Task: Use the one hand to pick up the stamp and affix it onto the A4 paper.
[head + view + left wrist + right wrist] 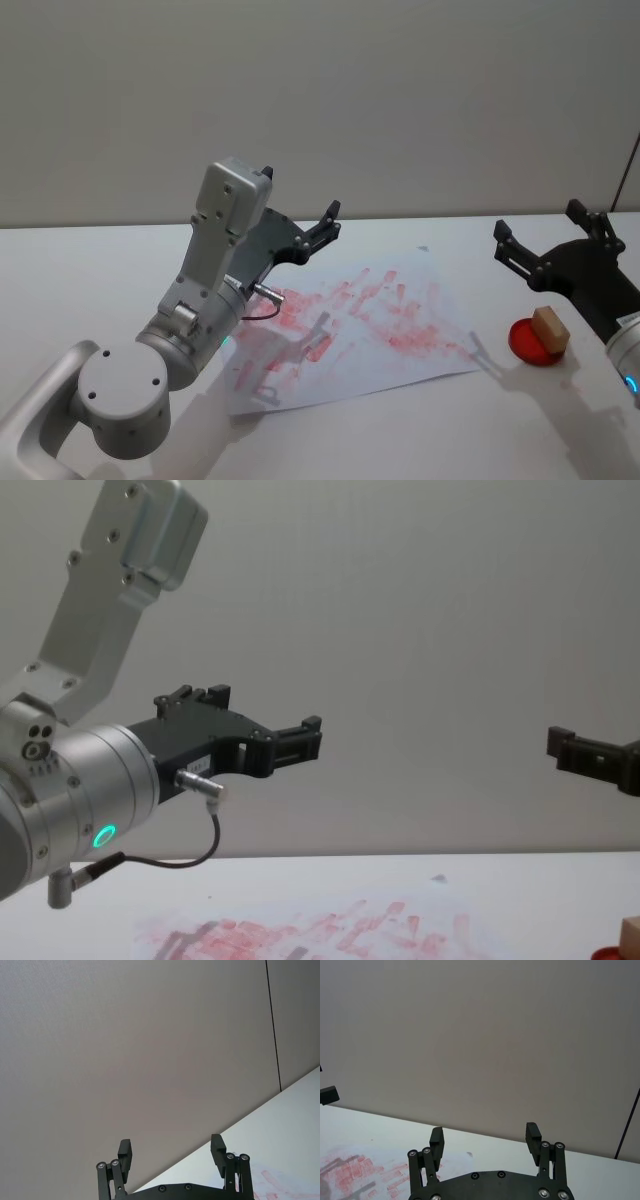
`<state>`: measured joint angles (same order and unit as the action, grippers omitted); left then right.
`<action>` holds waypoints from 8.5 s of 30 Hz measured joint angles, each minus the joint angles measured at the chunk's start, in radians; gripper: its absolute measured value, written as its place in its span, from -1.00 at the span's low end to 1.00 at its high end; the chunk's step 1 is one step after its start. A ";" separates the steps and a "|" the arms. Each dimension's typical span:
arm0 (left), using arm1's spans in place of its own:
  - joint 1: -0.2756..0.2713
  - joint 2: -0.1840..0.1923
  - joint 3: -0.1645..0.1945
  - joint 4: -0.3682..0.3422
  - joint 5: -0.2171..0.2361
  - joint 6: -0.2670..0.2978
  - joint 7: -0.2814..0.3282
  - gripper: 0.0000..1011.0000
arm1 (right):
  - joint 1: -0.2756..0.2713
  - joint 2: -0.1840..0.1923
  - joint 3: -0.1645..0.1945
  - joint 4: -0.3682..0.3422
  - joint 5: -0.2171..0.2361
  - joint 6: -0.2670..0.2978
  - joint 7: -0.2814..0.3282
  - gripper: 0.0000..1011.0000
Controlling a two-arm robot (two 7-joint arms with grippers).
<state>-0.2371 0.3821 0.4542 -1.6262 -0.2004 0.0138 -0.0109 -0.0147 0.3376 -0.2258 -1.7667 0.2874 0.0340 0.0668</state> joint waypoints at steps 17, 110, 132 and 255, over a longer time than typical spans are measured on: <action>0.000 0.000 0.000 0.000 0.000 0.000 0.000 0.98 | -0.141 0.119 0.074 -0.063 0.097 0.023 -0.049 0.98; 0.000 0.000 0.000 0.000 0.000 0.000 0.000 0.98 | 0.039 0.056 0.010 0.139 -0.023 0.355 0.091 -0.57; 0.000 0.000 0.000 0.000 0.000 0.000 0.000 0.98 | 0.072 0.052 0.003 0.135 -0.071 0.297 0.157 -0.57; 0.000 0.000 0.000 0.000 0.000 0.000 0.000 0.98 | 0.075 0.126 0.001 0.158 0.003 0.256 0.218 -0.57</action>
<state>-0.2372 0.3821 0.4542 -1.6262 -0.2004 0.0138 -0.0110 0.0602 0.4639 -0.2245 -1.6086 0.2902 0.2897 0.2850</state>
